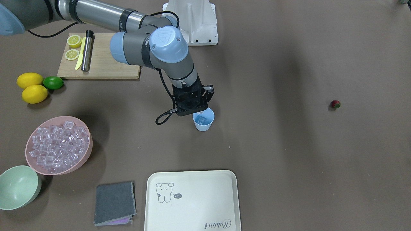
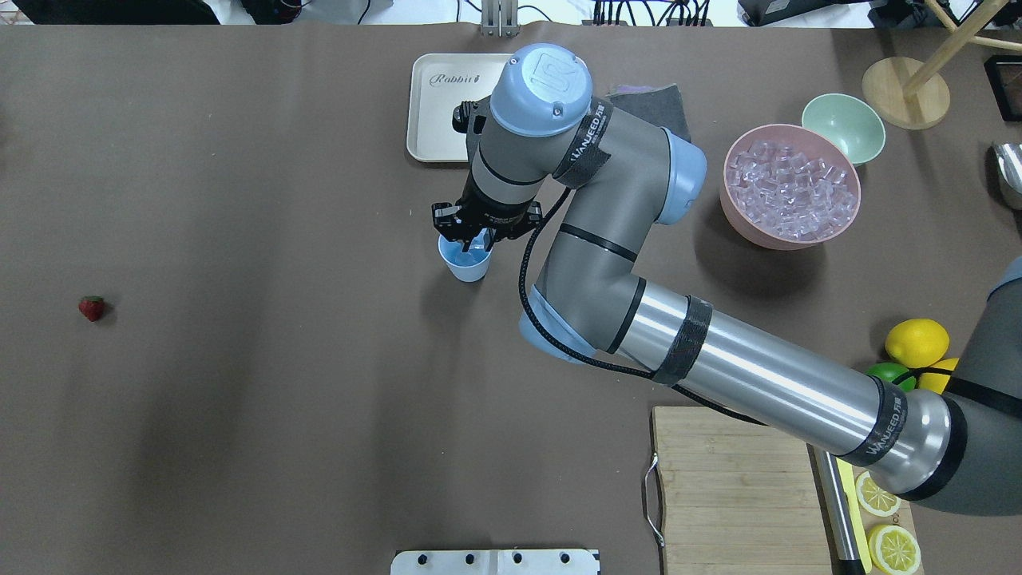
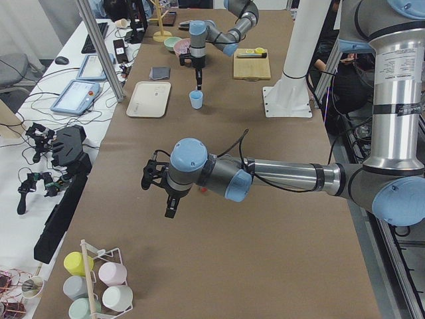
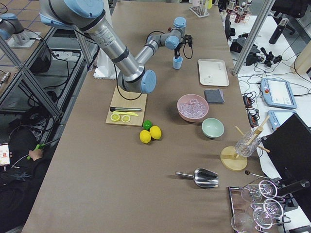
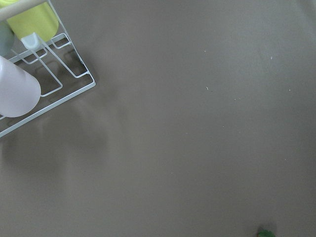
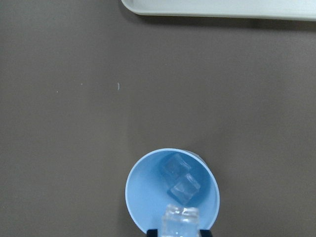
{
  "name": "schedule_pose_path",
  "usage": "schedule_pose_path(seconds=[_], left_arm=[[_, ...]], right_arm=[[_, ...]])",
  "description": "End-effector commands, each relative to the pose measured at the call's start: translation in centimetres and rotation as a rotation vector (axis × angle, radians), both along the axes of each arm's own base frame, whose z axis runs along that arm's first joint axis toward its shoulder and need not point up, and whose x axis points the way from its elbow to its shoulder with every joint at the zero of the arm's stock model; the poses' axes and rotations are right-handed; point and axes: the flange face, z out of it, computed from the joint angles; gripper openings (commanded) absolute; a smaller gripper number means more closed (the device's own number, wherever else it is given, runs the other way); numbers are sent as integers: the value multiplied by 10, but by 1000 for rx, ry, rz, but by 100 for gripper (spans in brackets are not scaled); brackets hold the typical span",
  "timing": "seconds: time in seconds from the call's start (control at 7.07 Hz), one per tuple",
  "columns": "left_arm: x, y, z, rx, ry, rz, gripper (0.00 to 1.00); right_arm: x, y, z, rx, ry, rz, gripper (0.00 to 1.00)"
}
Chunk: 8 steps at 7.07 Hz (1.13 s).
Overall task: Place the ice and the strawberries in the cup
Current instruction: 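Carry the ice cube with the right gripper over the light-blue cup, then move the right gripper back over the pink ice bowl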
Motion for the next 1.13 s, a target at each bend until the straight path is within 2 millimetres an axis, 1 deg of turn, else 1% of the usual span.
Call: schedule_pose_path(seconds=[0.0,0.14,0.28,0.42,0.57,0.71,0.85,0.99], left_arm=[[0,-3,-2,1,-1,-2,98],[0,-3,-3,1,1,-4,98],[0,-4,-11,14,1,-5,98],[11,-7,-22,37,3,19,98],[30,-8,-33,48,9,49,98],[34,-2,-53,86,55,66,98],[38,0,-61,130,79,90,98],[49,12,-51,196,95,114,98]], right_arm=[[1,0,-4,-10,-6,9,99],[6,-4,-17,-20,-19,20,99],[26,-15,-20,-24,-31,31,99],[55,-36,-9,-53,-38,39,99],[108,-48,24,-67,-31,68,99],[160,-44,73,-36,-15,66,99],[214,-40,114,16,-4,48,99],[253,-41,142,31,0,43,99]])
